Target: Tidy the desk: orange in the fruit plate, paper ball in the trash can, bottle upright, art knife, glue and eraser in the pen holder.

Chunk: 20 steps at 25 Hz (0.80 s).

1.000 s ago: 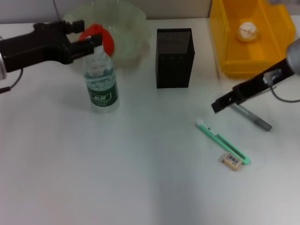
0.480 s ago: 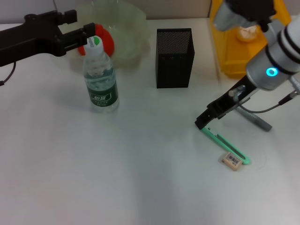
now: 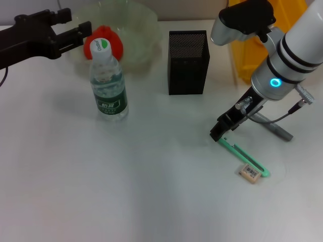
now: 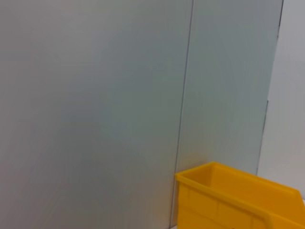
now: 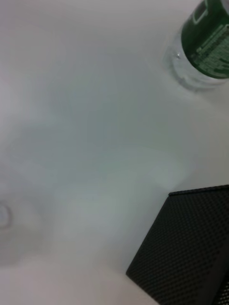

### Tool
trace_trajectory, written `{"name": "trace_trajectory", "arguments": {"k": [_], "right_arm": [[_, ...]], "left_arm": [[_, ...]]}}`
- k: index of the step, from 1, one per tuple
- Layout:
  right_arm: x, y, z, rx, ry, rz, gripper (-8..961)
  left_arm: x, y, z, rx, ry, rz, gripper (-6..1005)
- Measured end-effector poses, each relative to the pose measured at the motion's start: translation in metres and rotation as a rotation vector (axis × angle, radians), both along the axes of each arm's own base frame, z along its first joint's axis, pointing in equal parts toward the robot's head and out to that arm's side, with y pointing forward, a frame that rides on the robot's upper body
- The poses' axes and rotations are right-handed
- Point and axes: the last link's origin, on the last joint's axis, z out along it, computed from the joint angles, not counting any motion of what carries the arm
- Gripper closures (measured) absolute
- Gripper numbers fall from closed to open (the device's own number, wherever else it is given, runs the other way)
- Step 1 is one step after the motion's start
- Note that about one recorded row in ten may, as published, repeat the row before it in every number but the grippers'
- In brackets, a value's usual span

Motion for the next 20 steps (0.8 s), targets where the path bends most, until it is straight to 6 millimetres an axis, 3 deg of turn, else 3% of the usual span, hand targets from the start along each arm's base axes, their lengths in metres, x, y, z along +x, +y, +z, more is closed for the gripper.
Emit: {"name": "trace_trajectory", "arguments": {"k": [3, 8, 20], "right_arm": [[0.0000, -0.0001, -0.0014, 0.001, 0.002, -0.002, 393], [0.0022, -0.0004, -0.0056, -0.008, -0.004, -0.016, 506], [0.0061, -0.0006, -0.0087, -0.006, -0.007, -0.028, 543]], "left_arm": [[-0.0027, -0.0002, 0.0019, 0.009, -0.001, 0.005, 396], [-0.0044, -0.0011, 0.0024, 0.014, -0.001, 0.006, 396], [-0.0068, -0.0008, 0.0030, 0.017, -0.007, 0.015, 396]]}}
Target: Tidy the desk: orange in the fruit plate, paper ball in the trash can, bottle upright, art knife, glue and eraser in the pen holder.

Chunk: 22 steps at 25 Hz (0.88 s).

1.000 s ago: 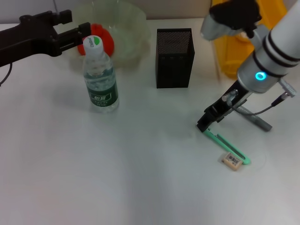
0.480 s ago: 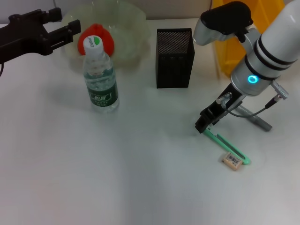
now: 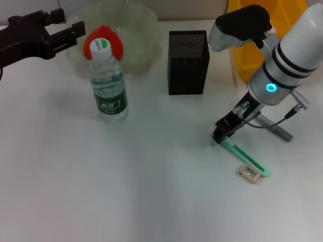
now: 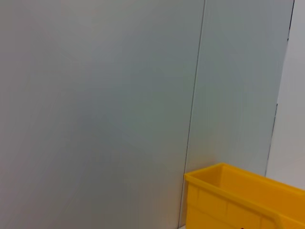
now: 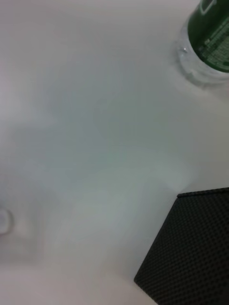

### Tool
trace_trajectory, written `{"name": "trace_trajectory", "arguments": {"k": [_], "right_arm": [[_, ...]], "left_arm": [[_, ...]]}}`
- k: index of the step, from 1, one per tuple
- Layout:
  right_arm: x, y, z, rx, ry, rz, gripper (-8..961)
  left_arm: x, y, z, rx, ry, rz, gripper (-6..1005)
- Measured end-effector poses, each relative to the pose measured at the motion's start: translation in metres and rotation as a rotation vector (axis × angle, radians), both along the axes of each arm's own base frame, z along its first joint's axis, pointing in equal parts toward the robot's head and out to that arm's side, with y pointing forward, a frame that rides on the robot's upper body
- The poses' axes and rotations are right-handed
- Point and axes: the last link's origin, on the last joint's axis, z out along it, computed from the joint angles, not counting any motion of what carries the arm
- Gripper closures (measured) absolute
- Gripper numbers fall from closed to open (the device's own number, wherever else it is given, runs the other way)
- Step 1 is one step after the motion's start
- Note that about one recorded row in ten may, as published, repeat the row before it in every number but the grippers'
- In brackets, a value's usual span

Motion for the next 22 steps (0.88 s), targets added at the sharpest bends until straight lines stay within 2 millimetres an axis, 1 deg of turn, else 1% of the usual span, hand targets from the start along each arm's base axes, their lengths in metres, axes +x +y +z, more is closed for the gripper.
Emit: {"name": "trace_trajectory", "arguments": {"k": [3, 10, 15, 19, 21, 22], "right_arm": [[0.000, 0.000, 0.000, 0.000, -0.001, -0.001, 620], [0.002, 0.000, 0.001, 0.004, -0.001, -0.004, 725], [0.006, 0.001, 0.006, 0.023, 0.020, -0.023, 785], [0.005, 0.001, 0.021, 0.053, 0.072, -0.036, 787], [0.002, 0.002, 0.036, 0.078, 0.107, -0.039, 788], [0.001, 0.001, 0.046, 0.099, 0.128, -0.041, 788]], "left_arm": [[0.000, 0.000, 0.000, 0.000, 0.000, 0.001, 396], [-0.001, -0.001, 0.000, 0.000, 0.000, 0.002, 397], [-0.002, 0.000, 0.003, 0.010, -0.002, 0.006, 397], [-0.002, 0.000, 0.004, 0.011, -0.003, 0.007, 397], [-0.001, 0.000, 0.004, 0.013, -0.002, 0.004, 397], [-0.001, 0.000, 0.004, 0.013, -0.002, 0.003, 397]]}}
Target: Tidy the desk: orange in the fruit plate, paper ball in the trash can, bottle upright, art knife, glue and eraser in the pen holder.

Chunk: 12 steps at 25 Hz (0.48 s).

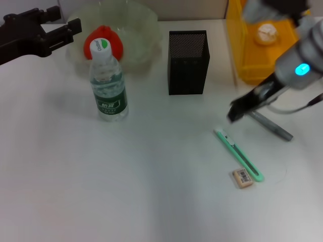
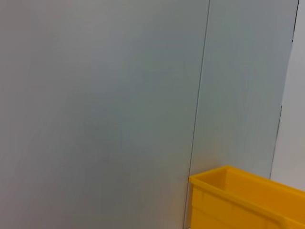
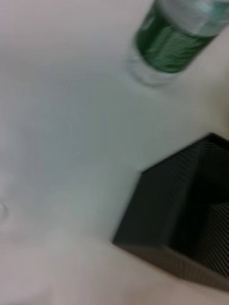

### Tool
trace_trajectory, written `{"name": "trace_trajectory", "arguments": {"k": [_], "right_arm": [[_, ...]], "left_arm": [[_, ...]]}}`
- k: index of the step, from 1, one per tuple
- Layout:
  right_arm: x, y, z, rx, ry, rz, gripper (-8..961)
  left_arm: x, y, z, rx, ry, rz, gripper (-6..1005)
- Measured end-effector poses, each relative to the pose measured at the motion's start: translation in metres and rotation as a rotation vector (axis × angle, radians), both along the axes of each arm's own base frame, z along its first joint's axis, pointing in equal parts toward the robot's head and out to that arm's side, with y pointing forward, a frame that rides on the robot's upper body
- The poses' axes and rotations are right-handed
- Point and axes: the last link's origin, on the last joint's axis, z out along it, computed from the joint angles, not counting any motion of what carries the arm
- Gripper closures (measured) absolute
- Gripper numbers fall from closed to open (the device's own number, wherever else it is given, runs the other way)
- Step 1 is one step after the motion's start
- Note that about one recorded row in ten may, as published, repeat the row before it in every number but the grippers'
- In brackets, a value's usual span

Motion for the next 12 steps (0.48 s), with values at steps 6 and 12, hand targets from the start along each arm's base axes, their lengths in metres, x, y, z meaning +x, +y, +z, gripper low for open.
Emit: {"name": "trace_trajectory", "arguments": {"k": [6, 12], "right_arm": [[0.000, -0.003, 0.035, 0.069, 0.058, 0.005, 917], [-0.005, -0.004, 0.019, -0.022, 0.033, 0.028, 955]], "left_arm": [[0.001, 0.001, 0.001, 0.003, -0.003, -0.001, 398], [0.002, 0.003, 0.001, 0.004, -0.006, -0.002, 398]]}}
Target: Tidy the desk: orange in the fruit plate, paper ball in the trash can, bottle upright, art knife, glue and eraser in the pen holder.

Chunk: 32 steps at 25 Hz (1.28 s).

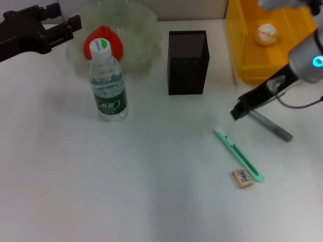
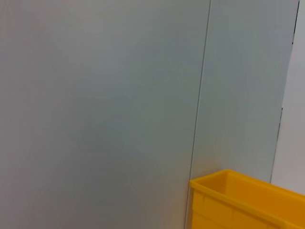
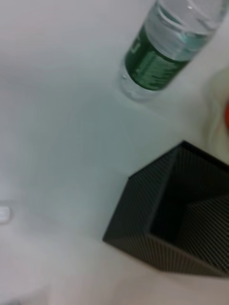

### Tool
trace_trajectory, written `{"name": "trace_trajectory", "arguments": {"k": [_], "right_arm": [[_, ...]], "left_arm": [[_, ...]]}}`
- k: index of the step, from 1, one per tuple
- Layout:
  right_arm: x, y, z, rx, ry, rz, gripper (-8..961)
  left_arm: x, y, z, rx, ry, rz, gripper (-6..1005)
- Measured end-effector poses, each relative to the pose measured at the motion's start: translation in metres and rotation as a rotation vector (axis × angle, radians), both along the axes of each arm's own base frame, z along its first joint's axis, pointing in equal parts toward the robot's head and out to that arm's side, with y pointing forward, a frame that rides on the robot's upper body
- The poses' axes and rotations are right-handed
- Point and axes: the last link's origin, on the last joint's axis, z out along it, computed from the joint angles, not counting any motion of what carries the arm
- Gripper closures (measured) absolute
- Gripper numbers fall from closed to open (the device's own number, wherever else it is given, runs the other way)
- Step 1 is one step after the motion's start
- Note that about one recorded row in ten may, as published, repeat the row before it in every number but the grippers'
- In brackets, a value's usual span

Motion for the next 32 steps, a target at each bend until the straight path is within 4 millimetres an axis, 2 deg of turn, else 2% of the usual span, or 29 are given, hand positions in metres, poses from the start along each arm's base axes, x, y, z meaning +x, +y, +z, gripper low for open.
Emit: {"name": "trace_trajectory", "arguments": {"k": [6, 11, 19, 30, 32], "right_arm": [[0.003, 0.001, -0.020, -0.060, -0.077, 0.011, 829], [0.005, 0.002, -0.031, -0.066, -0.125, 0.043, 622], [0.006, 0.001, -0.040, -0.078, -0.136, 0.053, 402], [0.007, -0.001, -0.053, -0.105, -0.176, 0.062, 411], [0.007, -0.002, -0.054, -0.107, -0.175, 0.056, 457]], "left_arm": [[0.001, 0.001, -0.001, 0.001, -0.001, -0.001, 398], [0.000, 0.001, -0.003, -0.005, -0.005, 0.003, 399], [-0.002, 0.000, -0.003, -0.005, -0.005, 0.008, 399], [-0.004, -0.001, -0.003, -0.004, -0.006, 0.015, 399], [-0.005, -0.001, -0.003, -0.006, -0.007, 0.018, 400]]}}
